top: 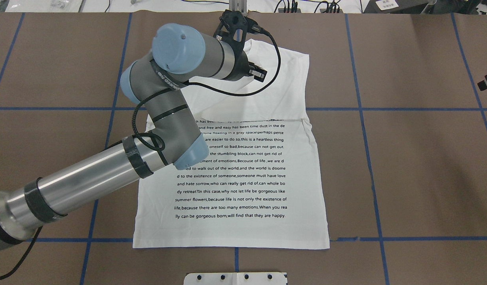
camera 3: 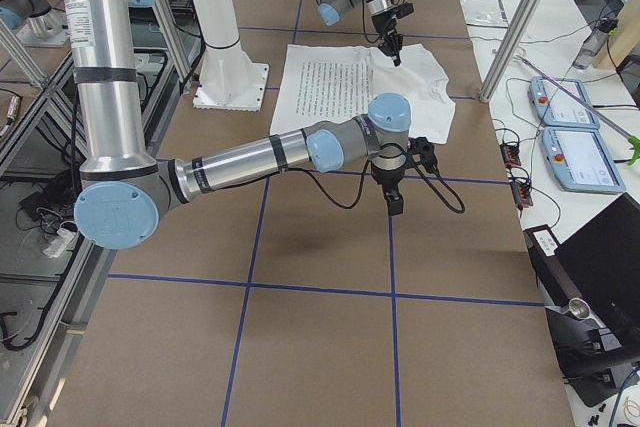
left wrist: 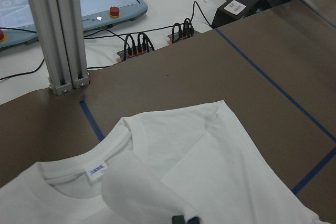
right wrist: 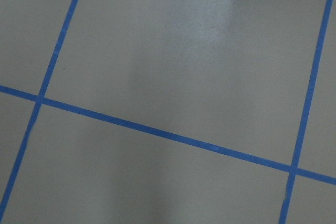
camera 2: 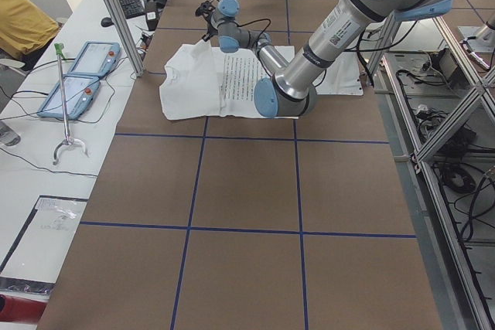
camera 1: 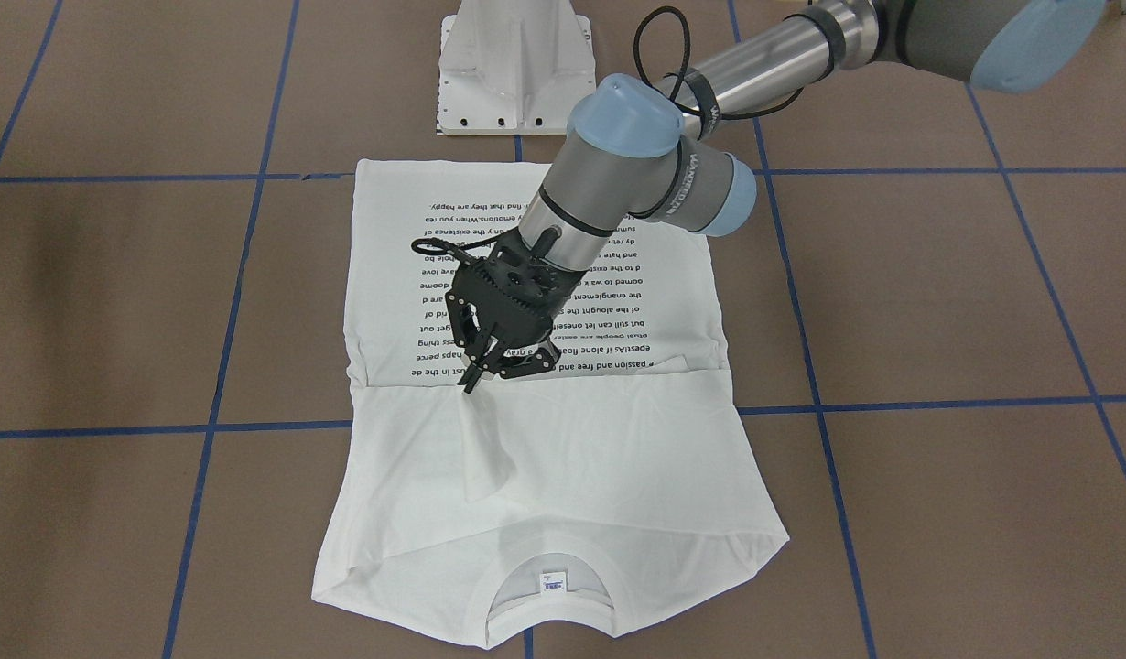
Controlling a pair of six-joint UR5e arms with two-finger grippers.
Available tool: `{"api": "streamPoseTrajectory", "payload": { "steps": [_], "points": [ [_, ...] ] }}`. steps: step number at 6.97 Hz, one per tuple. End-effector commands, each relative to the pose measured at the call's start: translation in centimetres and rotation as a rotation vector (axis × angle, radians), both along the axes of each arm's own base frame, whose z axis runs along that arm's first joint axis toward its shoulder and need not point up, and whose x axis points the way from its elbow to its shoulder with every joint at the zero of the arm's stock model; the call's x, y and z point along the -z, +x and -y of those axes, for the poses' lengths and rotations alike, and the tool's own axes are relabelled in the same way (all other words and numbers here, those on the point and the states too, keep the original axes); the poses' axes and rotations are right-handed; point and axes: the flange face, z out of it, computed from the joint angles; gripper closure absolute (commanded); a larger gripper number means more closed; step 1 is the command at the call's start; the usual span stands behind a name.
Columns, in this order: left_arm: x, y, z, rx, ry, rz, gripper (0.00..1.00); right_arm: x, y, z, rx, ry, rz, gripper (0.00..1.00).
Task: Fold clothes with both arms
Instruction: 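Fold the held sleeve across the shirt body with the left gripper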
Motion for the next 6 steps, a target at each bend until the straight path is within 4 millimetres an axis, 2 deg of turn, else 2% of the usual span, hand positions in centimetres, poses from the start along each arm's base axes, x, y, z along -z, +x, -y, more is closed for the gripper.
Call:
{"api": "streamPoseTrajectory", "payload": {
  "steps": [1,2,4,5,6],
  "points": [
    [-1.3,5.1,-3.0,-0.045,0.020,-0.017,1.00,0.1,0.0,0.1,0.000,0.001,0.001,0.00],
    [-1.9,7.1,-4.8,-0.051,0.025,-0.010,1.00,0.0,0.0,0.1,0.000,-0.001,0.000,0.00],
    [-1.5,9.2,-7.6,-0.082,0.025,-0.016,1.00,0.0,0.0,0.1,0.000,-0.001,0.000,0.00],
    [-1.4,9.4,-7.7,-0.081,0.002,-0.023,0.31,0.1,0.0,0.1,0.000,0.001,0.001,0.00],
    [-1.4,9.3,-7.8,-0.069,-0.070,-0.057,0.00,0.0,0.0,0.1,0.000,-0.001,0.000,0.00]
  ]
}}
